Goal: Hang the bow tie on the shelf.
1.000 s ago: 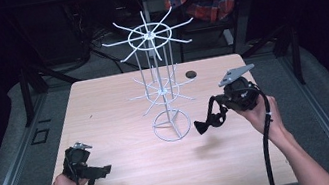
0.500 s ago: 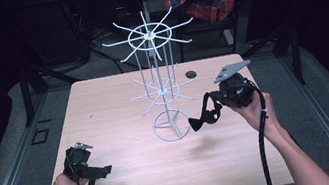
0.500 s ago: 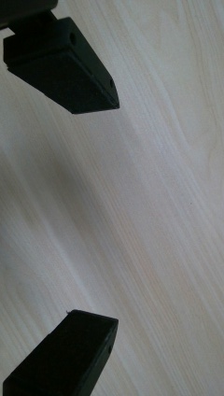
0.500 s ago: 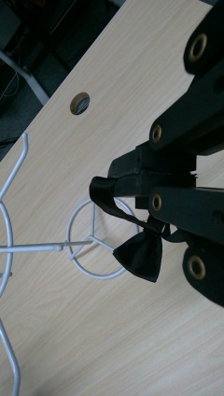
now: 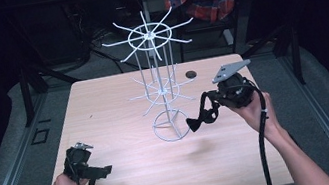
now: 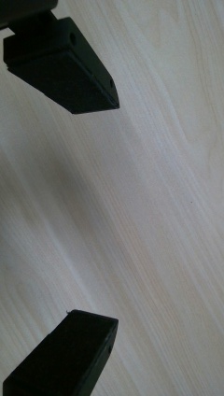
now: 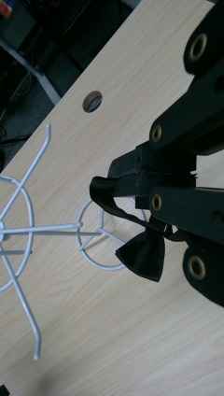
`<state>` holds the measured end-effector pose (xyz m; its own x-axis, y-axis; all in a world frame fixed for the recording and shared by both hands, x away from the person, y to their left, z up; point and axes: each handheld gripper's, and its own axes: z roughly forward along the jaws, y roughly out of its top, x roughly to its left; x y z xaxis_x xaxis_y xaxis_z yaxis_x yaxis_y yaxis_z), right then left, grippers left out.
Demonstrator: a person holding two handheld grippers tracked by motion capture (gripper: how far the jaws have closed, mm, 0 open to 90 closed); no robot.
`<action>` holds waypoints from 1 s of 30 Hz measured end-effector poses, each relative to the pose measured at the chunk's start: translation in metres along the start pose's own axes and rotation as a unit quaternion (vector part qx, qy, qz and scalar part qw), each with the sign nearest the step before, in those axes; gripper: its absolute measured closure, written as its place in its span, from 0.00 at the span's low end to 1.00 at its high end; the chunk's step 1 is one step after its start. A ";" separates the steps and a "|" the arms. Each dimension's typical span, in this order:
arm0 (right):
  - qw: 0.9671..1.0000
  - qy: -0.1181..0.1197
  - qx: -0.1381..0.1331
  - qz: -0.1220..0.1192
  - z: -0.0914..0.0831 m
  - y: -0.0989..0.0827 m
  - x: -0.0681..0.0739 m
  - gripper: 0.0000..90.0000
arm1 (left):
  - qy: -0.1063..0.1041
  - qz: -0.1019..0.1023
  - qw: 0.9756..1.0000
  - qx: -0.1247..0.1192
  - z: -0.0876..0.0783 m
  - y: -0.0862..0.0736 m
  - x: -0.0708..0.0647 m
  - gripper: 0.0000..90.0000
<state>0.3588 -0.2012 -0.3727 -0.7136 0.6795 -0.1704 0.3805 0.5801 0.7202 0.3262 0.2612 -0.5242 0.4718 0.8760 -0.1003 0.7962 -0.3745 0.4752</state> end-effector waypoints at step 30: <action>0.999 0.007 -0.006 -0.033 0.001 0.022 0.009 1.00 | -0.004 0.002 1.000 0.001 0.000 0.000 0.000 0.00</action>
<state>0.3610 -0.1817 -0.3596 -0.7453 0.6336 -0.2075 0.3253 0.6172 0.7164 0.3259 0.2608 -0.5244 0.4785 0.8719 -0.1043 0.7945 -0.3793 0.4743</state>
